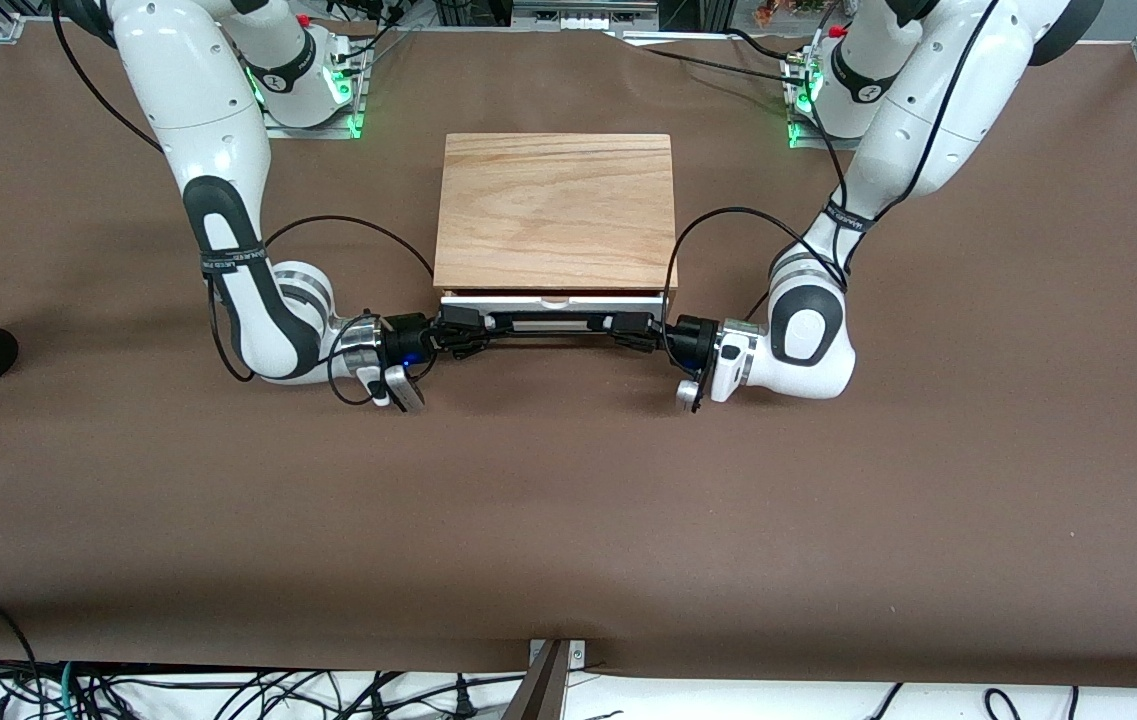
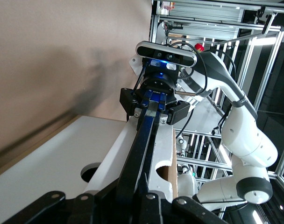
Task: Pull top drawer with both arms simultaneously
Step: 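Pull the handle outward with both grippers, sliding the drawer open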
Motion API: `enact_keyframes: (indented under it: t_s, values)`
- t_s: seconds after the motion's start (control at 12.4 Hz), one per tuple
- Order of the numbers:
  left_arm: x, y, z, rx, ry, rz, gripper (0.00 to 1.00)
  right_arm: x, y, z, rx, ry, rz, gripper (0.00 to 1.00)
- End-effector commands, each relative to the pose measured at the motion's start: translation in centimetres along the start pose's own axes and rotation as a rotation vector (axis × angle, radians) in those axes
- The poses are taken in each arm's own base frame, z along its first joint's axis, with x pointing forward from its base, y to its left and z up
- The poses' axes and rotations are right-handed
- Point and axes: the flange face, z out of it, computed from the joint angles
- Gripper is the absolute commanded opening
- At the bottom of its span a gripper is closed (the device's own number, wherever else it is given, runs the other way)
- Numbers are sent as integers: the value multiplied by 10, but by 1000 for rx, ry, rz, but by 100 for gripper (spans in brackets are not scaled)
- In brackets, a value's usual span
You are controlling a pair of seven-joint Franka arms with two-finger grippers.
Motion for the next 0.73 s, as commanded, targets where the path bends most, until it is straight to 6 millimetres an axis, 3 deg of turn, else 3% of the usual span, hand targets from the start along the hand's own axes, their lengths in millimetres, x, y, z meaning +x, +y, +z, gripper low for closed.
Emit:
enact_keyframes:
  t_s: [0.0,0.24,0.65]
  values:
    - [23,45,10,-63,-15,4,0,36,9,0,-10,67,-20,11]
    - [33,46,13,-66,-14,0,0,51,23,-11,-16,87,-29,12]
    - [48,60,20,-57,-7,-22,0,73,21,-23,-19,109,3,11]
